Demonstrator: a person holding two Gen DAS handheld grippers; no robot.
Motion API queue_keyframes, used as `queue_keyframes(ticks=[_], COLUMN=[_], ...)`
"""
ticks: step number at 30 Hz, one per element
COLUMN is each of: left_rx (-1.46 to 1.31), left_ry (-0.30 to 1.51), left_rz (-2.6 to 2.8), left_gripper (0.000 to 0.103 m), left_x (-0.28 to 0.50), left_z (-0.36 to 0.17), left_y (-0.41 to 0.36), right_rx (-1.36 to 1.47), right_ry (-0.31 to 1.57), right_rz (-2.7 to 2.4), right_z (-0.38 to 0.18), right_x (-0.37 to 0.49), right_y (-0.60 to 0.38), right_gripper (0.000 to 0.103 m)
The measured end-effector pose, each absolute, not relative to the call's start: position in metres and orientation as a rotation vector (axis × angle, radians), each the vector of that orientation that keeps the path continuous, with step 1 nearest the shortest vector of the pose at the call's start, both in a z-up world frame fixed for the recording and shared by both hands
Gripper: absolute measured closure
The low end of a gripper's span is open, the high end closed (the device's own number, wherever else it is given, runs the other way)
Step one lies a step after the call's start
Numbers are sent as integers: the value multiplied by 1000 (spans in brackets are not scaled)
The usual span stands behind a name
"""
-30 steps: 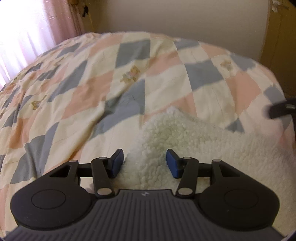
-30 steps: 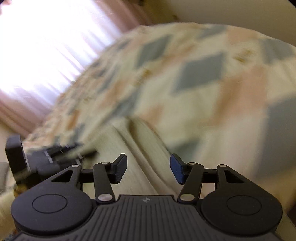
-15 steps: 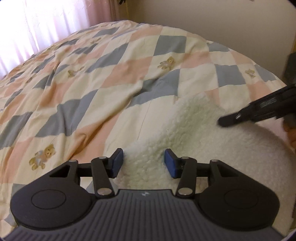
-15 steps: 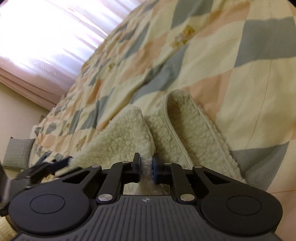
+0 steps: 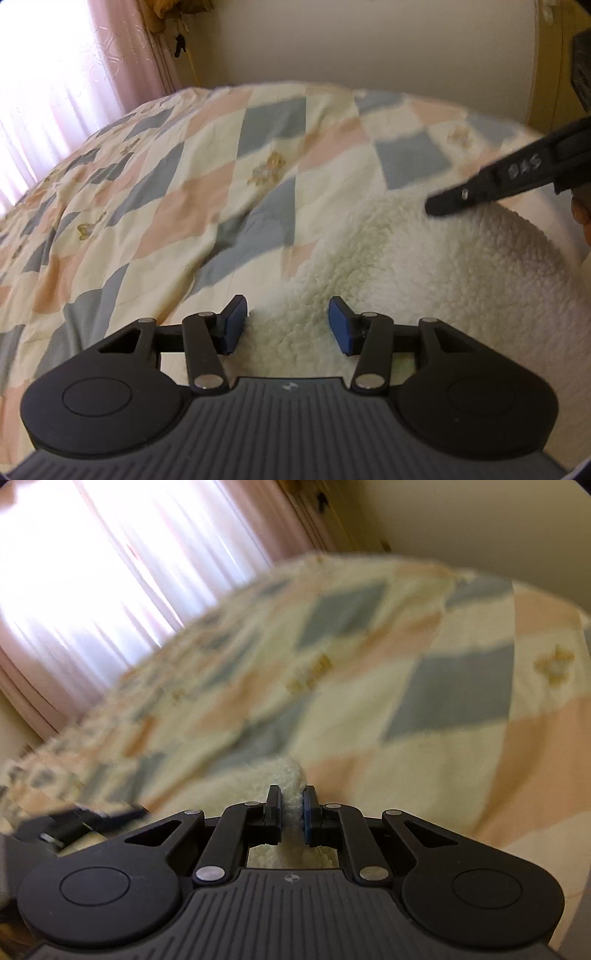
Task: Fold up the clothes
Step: 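Lay the folded vest down and open both grippers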
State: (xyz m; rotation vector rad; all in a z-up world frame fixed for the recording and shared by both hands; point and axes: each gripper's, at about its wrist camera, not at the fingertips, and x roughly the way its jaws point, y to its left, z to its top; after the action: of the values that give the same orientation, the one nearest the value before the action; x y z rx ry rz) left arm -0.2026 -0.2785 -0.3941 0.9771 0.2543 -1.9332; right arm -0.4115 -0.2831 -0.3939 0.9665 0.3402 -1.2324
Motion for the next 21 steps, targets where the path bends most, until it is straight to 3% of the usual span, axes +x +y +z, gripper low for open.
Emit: queue_keyframes(ticks=[2, 4, 6, 10, 12, 13, 14, 21], left_rx=[980, 959, 951, 1114, 1175, 1178, 1182, 1179], left_ry=[232, 227, 230, 178, 113, 97, 81, 93], left_rz=[-1940, -1964, -2016, -2094, -2091, -2099, -2107, -2109], left_gripper=[63, 75, 93, 94, 97, 97, 97, 97], left_x=[-203, -201, -199, -208, -213, -214, -216, -215], left_z=[-390, -378, -368, -388, -404, -405, -406, -407], left_y=[-278, -278, -280, -279, -276, -275, -275, -276], right_rx=[1003, 1000, 997, 1026, 1038, 1063, 1111, 1437], right_ry=[367, 380, 378, 379, 377, 355, 310, -31], right_rz=[-1224, -1227, -1230, -1228, -1246, -1261, -1282, -1413], right_z=[-414, -421, -421, -425, -418, -417, -417, -419], right_x=[-407, -404, -405, -410, -417, -421, -426, -458], right_y=[-289, -292, -294, -294, -292, -283, -266, -142], right_gripper=[92, 92, 92, 88, 72, 60, 55, 52])
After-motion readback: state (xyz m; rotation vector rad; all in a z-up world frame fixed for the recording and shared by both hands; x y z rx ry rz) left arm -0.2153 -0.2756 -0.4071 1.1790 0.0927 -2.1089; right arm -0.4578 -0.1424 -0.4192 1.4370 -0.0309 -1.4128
